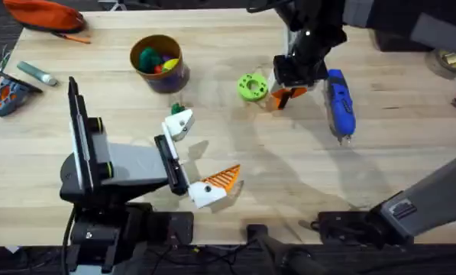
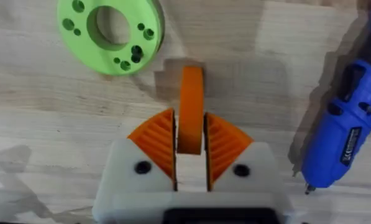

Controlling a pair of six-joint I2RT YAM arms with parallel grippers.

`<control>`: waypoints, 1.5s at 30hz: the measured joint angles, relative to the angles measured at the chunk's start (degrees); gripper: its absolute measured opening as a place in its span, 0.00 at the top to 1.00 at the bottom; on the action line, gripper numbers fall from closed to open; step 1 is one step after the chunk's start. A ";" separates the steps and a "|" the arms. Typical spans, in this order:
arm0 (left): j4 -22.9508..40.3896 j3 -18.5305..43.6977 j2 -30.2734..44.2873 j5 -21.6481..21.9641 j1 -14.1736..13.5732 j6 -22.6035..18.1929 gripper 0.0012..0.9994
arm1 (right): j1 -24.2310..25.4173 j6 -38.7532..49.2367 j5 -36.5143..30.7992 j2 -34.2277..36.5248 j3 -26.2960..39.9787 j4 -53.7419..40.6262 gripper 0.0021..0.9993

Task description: Pick up the gripper from the table and insert it into the empty holder that is missing its gripper. Then pick up a screw, insert it into the mounting hole, and use the screwdriver to tighten it. Finally, clean up the table by picking up the vegetable and placing it into the bucket.

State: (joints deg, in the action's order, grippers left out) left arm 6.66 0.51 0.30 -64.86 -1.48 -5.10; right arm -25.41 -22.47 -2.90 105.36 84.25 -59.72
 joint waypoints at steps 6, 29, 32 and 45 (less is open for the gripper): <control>0.02 0.00 0.00 0.00 0.00 0.00 0.01 | 0.00 0.19 -0.03 -0.02 0.00 0.07 0.97; 0.01 0.00 0.00 0.00 0.00 0.00 0.01 | 0.14 1.12 -0.02 -3.11 -0.22 -0.99 1.00; 0.00 0.00 0.00 0.00 0.00 0.00 0.01 | 0.36 1.13 -0.02 -7.69 -0.31 -1.51 1.00; 0.00 -0.02 0.00 0.00 0.00 0.02 0.01 | 1.75 -0.33 0.00 -31.01 -0.63 -0.98 1.00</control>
State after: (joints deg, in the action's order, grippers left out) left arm 6.66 0.49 0.30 -64.86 -1.48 -5.09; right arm -23.66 -22.80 -2.90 74.35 83.61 -60.70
